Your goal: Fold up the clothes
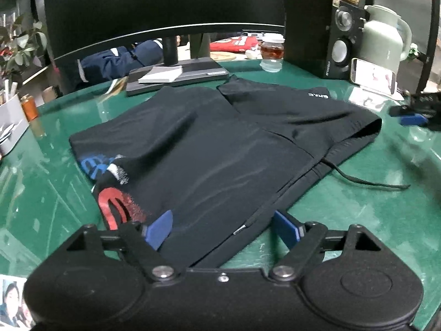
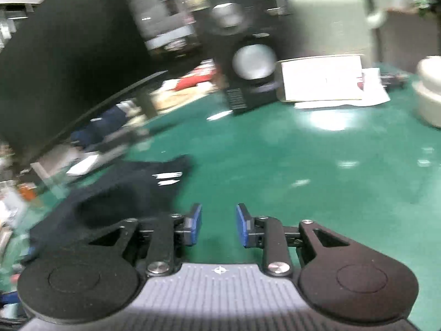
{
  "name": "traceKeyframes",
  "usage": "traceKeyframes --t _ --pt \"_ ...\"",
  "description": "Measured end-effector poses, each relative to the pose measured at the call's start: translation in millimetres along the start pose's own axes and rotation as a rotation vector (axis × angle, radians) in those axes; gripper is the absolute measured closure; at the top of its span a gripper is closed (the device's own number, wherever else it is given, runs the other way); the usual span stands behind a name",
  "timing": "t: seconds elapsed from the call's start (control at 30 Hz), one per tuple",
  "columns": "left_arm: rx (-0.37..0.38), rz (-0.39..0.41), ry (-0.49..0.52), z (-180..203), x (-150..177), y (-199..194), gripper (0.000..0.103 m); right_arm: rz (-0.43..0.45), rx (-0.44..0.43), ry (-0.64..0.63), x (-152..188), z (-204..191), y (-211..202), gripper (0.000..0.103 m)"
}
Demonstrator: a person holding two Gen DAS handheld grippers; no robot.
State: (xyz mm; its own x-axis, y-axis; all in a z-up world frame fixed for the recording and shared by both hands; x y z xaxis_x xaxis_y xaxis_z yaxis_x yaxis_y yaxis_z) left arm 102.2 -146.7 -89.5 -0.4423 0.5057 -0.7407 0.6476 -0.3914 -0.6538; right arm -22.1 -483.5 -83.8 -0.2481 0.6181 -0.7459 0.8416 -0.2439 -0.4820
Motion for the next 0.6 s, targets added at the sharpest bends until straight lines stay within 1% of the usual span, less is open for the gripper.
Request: traceKeyframes --t 0.03,0.07,0.13,0.17,0.23,0.27,0.3,0.33,0.37,0.4,0.43,0.53,0.6 --pt "0.010 0.025 -0.014 -1.3 -5.6 -7.3 0.023 0.008 -0.002 -0.003 0.6 0.0 -1.5 0.054" --pt "0.018 0.043 -0.020 -0.9 -9.6 -11.8 0.023 0.033 -0.028 -0.037 0.6 -6.1 -7.6 0.054" --pt "0.045 0.085 -0.033 2.6 -20.4 -20.5 0.020 0.047 -0.082 -0.136 3.7 -27.0 -13.1 0.054" --pt "0.057 0.102 -0.038 5.1 -25.3 -23.1 0.020 0.031 -0.132 -0.222 9.5 -47.6 -13.4 0.054" --pt "0.050 0.103 -0.033 9.3 -27.2 -18.9 0.019 0.001 -0.211 -0.329 19.8 -77.9 -9.0 0.055" --pt "0.041 0.098 -0.029 11.4 -26.8 -15.1 0.019 -0.015 -0.235 -0.364 23.3 -89.2 -3.9 0.055" --pt "0.033 0.086 -0.026 14.3 -25.0 -8.7 0.019 -0.032 -0.257 -0.398 26.7 -100.1 1.4 0.051" --pt "0.034 0.073 -0.026 16.0 -22.8 -4.5 0.019 -0.048 -0.279 -0.432 30.2 -111.0 6.7 0.041" --pt "0.034 0.060 -0.029 16.6 -20.3 -1.6 0.019 -0.054 -0.270 -0.451 31.1 -115.0 12.3 0.036" --pt "0.033 0.047 -0.029 16.8 -17.0 1.8 0.019 -0.059 -0.258 -0.469 31.8 -118.4 18.0 0.025" --pt "0.030 0.035 -0.026 16.5 -13.1 5.1 0.019 -0.057 -0.237 -0.465 30.2 -117.0 21.4 0.018" --pt "0.010 0.008 -0.014 14.5 -4.6 12.4 0.016 -0.072 -0.156 -0.439 28.6 -104.4 29.0 0.016" --pt "0.008 0.005 -0.008 15.0 -2.6 13.9 0.013 -0.103 -0.152 -0.428 32.9 -100.4 34.8 0.017"
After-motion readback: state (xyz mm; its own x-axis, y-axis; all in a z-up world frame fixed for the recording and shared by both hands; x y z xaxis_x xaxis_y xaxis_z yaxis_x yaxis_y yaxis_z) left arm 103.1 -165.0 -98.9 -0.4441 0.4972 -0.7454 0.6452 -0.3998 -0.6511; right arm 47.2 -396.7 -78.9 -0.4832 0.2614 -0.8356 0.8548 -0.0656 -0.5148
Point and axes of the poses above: each gripper's, at about its wrist camera, not at the fingertips, and y roughly the way its jaws point, z to its right, x to its underside, the point moved 10 cm from there along y, roughly the way its jaws point, and after that the axes turned 12 degrees about -x, right-handed, at the moved point
